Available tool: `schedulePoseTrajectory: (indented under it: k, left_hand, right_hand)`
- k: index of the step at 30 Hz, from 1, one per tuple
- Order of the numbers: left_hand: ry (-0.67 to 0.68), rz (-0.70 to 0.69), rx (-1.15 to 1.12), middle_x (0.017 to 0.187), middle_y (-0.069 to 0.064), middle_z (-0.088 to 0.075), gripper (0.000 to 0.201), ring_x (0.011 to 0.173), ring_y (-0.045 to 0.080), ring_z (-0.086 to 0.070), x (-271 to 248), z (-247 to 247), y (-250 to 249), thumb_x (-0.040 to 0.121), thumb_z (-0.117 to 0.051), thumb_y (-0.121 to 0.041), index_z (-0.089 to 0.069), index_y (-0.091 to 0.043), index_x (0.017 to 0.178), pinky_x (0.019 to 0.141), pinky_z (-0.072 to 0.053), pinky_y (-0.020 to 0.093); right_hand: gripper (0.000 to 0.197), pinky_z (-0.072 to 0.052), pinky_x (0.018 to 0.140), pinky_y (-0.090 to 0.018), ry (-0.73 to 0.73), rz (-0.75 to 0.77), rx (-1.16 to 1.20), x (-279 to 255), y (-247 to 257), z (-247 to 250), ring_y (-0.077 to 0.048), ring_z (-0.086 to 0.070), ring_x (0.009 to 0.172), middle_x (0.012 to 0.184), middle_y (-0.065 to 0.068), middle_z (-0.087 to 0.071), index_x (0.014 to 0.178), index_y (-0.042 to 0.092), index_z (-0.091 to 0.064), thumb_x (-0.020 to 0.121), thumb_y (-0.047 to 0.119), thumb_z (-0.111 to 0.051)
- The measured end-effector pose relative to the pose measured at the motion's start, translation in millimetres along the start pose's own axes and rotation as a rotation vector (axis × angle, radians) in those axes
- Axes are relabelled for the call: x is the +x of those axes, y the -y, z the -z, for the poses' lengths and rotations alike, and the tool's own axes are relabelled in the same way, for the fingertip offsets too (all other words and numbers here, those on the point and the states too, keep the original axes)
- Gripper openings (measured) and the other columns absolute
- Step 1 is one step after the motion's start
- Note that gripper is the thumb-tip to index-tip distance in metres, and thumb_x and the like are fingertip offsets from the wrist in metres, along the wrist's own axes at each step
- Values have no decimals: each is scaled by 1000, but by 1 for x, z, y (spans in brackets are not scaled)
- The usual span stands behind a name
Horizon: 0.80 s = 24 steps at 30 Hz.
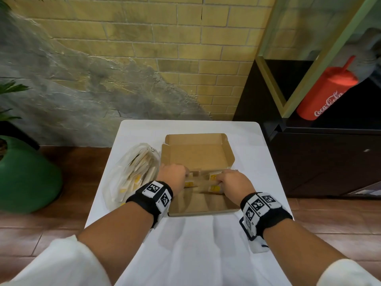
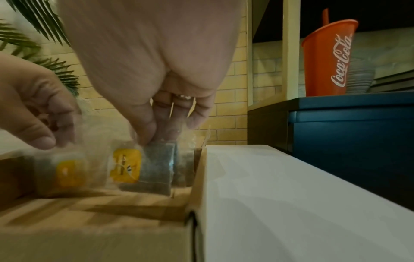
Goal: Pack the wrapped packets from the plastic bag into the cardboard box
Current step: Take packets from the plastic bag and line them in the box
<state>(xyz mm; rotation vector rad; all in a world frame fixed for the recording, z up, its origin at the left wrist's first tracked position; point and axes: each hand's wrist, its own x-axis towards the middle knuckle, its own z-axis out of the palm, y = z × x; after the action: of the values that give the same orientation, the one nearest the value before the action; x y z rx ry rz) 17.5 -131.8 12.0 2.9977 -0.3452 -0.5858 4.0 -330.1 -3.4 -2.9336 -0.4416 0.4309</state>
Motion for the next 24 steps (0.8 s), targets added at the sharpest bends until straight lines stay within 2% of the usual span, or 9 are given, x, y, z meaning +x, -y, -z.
schedulePoseTrajectory:
  k: [2, 4, 8, 12, 17, 20, 22, 24]
  left_hand:
    - [-41, 5, 79, 115, -2, -62, 38, 110, 23, -52, 0, 1, 0, 87, -47, -2, -60, -24, 114, 103, -30, 43]
    - [-47, 24, 126, 110, -3, -62, 34, 110, 22, -50, -1, 1, 0, 87, -48, -5, -62, -25, 112, 102, -26, 44]
    - [-71, 22, 122, 109, -4, -63, 31, 110, 21, -49, -3, 6, 2, 87, -50, -8, -61, -27, 108, 101, -25, 42]
    - [-107, -11, 134, 113, -4, -63, 32, 111, 22, -46, -5, 11, 4, 86, -49, -8, -61, -26, 109, 99, -26, 42]
    - [-98, 19, 144, 104, -5, -64, 36, 108, 22, -47, -7, 9, 6, 81, -47, 0, -63, -25, 101, 98, -25, 40]
    - [-124, 17, 146, 106, -4, -62, 34, 108, 21, -46, -8, 9, 9, 81, -48, -2, -61, -25, 102, 96, -26, 39]
    - [-154, 17, 150, 111, -3, -59, 35, 111, 21, -45, -9, 8, 10, 81, -50, -4, -60, -25, 108, 97, -27, 40]
    - [-194, 24, 129, 112, -3, -57, 38, 113, 21, -44, -11, 8, 9, 80, -49, -4, -58, -24, 111, 98, -27, 40]
  right_hand:
    - [35, -43, 83, -33, 26, -5, -56, 4, 2, 2, -29, -56, 101, 111, -8, -59, 110, 16, -63, 86, 0, -43]
    - [37, -42, 85, -33, 58, -18, -126, 5, 3, 2, -29, -55, 104, 113, -8, -58, 112, 17, -62, 86, -2, -42]
    - [32, -43, 81, -33, 34, -26, -216, 9, 1, 3, -29, -57, 99, 109, -9, -60, 106, 13, -62, 86, -3, -43]
    - [33, -41, 79, -33, -17, -6, -236, 12, -2, 3, -30, -57, 98, 108, -9, -58, 112, 13, -61, 87, 1, -45]
    - [35, -42, 83, -33, -4, -90, -228, 8, -8, 1, -27, -55, 103, 112, -7, -59, 114, 15, -62, 88, 1, -42]
    - [27, -42, 85, -33, -51, -132, -165, 5, -9, 3, -27, -53, 106, 114, -9, -58, 115, 11, -59, 95, 15, -40]
    - [30, -42, 86, -34, -62, -156, -127, 2, -8, 4, -27, -52, 108, 117, -9, -56, 117, 10, -57, 98, 25, -38]
    - [30, -43, 85, -34, -77, -190, -76, -2, -8, 3, -27, -52, 107, 119, -8, -53, 118, 10, -53, 98, 26, -38]
